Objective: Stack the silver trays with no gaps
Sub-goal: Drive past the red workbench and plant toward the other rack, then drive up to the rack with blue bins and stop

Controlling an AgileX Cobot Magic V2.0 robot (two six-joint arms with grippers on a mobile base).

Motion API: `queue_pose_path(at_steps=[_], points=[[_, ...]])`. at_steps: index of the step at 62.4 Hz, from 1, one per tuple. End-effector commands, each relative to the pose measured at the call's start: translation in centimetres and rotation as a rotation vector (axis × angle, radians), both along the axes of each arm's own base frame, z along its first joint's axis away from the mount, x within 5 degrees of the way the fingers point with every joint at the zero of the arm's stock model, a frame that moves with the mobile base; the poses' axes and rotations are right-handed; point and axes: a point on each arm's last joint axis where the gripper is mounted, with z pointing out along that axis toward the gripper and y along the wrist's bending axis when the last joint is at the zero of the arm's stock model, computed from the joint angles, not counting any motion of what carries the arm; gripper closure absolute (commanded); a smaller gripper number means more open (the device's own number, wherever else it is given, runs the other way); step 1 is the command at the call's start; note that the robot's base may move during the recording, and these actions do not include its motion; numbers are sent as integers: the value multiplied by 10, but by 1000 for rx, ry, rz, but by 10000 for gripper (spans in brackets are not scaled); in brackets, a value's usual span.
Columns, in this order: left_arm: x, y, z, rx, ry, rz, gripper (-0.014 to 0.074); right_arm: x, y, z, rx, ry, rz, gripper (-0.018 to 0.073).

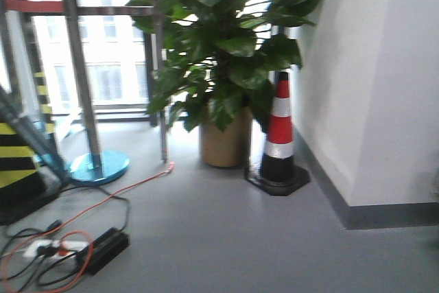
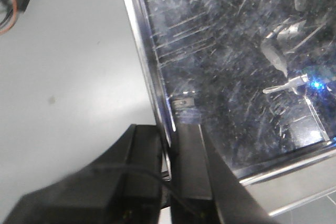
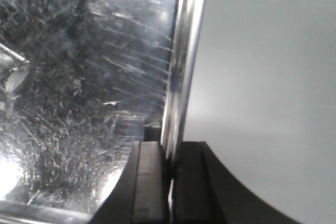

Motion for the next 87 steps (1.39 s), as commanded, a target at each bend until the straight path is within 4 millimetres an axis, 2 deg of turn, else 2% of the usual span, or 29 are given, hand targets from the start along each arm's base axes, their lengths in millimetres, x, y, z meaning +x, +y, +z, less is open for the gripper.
queue_pose_path(at_steps=[1, 87], points=[[-18, -4, 24, -113, -40, -73, 645, -18, -3, 16, 29, 22, 31, 501], [-18, -4, 24, -117, -43, -74, 645, -18, -3, 15, 28, 23, 31, 501]])
